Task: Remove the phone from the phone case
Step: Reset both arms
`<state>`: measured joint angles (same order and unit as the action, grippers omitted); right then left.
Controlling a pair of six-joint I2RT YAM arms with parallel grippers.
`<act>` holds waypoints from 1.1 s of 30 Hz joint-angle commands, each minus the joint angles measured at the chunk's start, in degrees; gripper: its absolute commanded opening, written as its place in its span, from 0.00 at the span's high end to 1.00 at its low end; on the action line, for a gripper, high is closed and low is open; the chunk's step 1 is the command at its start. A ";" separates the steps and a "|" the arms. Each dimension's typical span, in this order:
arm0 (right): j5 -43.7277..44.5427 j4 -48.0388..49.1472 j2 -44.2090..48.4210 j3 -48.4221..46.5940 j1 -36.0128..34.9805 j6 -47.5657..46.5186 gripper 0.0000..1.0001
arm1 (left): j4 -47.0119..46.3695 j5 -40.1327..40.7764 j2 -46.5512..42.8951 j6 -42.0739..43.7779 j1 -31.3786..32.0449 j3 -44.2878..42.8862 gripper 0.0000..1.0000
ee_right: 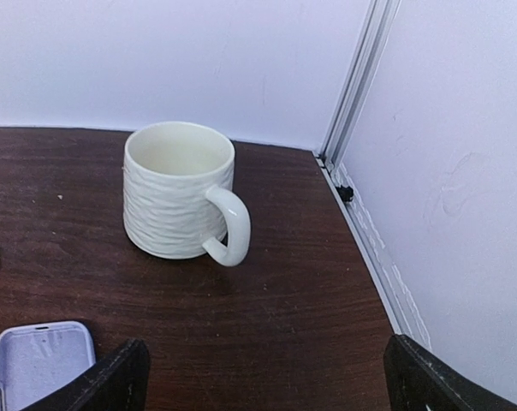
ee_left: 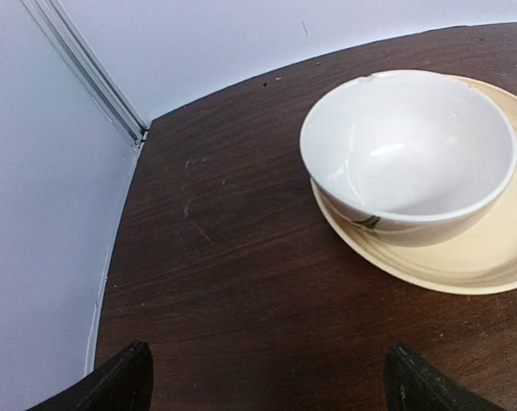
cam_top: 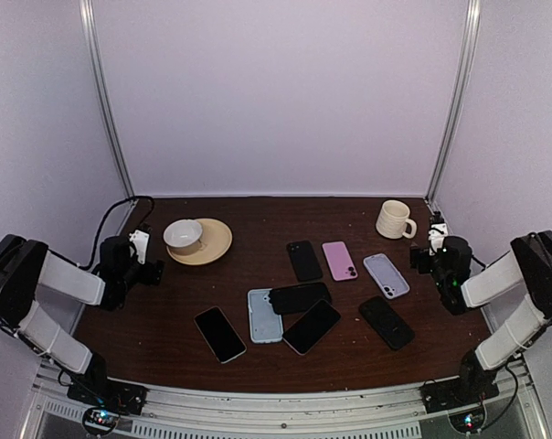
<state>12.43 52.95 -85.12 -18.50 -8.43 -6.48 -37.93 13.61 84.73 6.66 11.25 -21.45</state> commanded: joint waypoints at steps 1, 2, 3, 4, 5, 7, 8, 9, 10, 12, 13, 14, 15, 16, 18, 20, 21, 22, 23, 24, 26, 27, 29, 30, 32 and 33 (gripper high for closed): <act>-2.01 10.18 -4.59 0.22 2.17 0.37 0.01 | -8.67 -5.22 1.11 -2.42 -4.06 0.79 0.02; -1.85 9.09 -4.89 -0.25 2.26 0.51 0.01 | -10.26 -6.09 1.41 -3.26 -4.93 1.41 0.02; -2.03 6.15 -4.32 -1.21 2.41 0.82 0.01 | -12.70 -8.27 2.27 -4.00 -6.03 2.41 0.03; -2.86 4.29 -4.07 -2.06 2.80 1.30 0.01 | -16.72 -10.56 4.28 -4.03 -7.03 3.41 0.02; -3.87 3.57 -4.21 -2.67 3.43 1.57 0.01 | -18.66 -11.19 5.87 -3.92 -7.48 3.63 0.02; -4.56 1.79 -4.00 -3.34 4.00 2.13 0.00 | -14.13 -11.84 4.45 -4.44 -7.80 2.56 0.02; -4.60 1.84 -4.03 -3.31 4.03 2.17 0.01 | -16.28 -11.56 5.39 -4.50 -7.80 2.81 0.03; -4.62 2.53 -4.19 -3.23 4.03 2.03 0.00 | -14.39 -11.33 4.92 -4.82 -7.86 2.44 0.02; -4.60 2.64 -4.14 -3.13 4.03 1.98 0.01 | -13.83 -11.09 4.85 -4.95 -7.88 2.26 0.02; -4.52 2.46 -4.22 -3.21 4.03 2.02 0.01 | -14.46 -9.54 5.24 -5.51 -7.84 2.14 0.03; -4.57 2.54 -4.11 -3.21 4.03 1.96 0.00 | -13.26 -8.00 4.90 -6.25 -7.90 1.85 0.02; -4.52 2.51 -4.09 -3.21 4.03 1.92 0.00 | -13.95 -7.26 5.25 -6.36 -7.84 1.92 0.02; -4.53 2.59 -4.10 -3.13 4.03 1.92 0.00 | -14.57 -7.20 5.35 -6.31 -7.89 2.00 0.02; -4.52 2.52 -4.14 -3.20 4.03 1.96 0.01 | -13.89 -6.99 5.05 -6.44 -7.90 2.01 0.02; -4.60 2.41 -4.23 -3.25 4.03 1.92 0.01 | -14.53 -7.26 5.27 -6.30 -7.90 2.07 0.02; -4.68 2.41 -4.23 -3.29 4.03 1.94 0.00 | -14.35 -7.37 5.13 -6.29 -7.85 2.03 0.02; -4.69 2.30 -4.15 -3.29 4.03 1.93 0.01 | -14.35 -7.48 5.23 -6.30 -7.90 2.00 0.02; -4.69 2.33 -4.16 -3.29 4.03 1.91 0.01 | -14.49 -7.53 5.27 -6.30 -7.85 2.00 0.02; -4.70 2.33 -4.17 -3.29 4.03 1.91 0.00 | -14.42 -7.52 5.21 -6.30 -7.90 1.95 0.02; -4.69 2.36 -4.22 -3.29 4.03 1.97 0.01 | -14.46 -7.49 5.26 -6.30 -7.84 2.02 0.02; -4.69 2.30 -4.18 -3.29 4.03 1.96 0.01 | -14.48 -7.46 5.27 -6.30 -7.89 1.94 0.02; -4.69 2.26 -4.15 -3.29 4.03 1.99 0.01 | -14.45 -7.48 5.25 -6.30 -7.90 2.01 0.02; -4.74 2.32 -4.17 -3.29 4.03 1.96 0.00 | -14.47 -7.54 5.27 -6.30 -7.87 1.97 0.02; -4.69 2.31 -4.17 -3.29 4.03 1.96 0.00 | -14.45 -7.49 5.27 -6.30 -7.89 1.96 0.02; -4.70 2.35 -4.19 -3.29 4.03 1.94 0.01 | -14.45 -7.46 5.27 -6.30 -7.88 2.02 0.02; -4.69 2.36 -4.19 -3.29 4.03 1.92 0.00 | -14.45 -7.53 5.27 -6.30 -7.87 2.03 0.03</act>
<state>7.84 55.09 -89.69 -21.10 -4.75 -5.13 -49.01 5.58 89.73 0.93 3.75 -18.98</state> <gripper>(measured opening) 0.995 0.976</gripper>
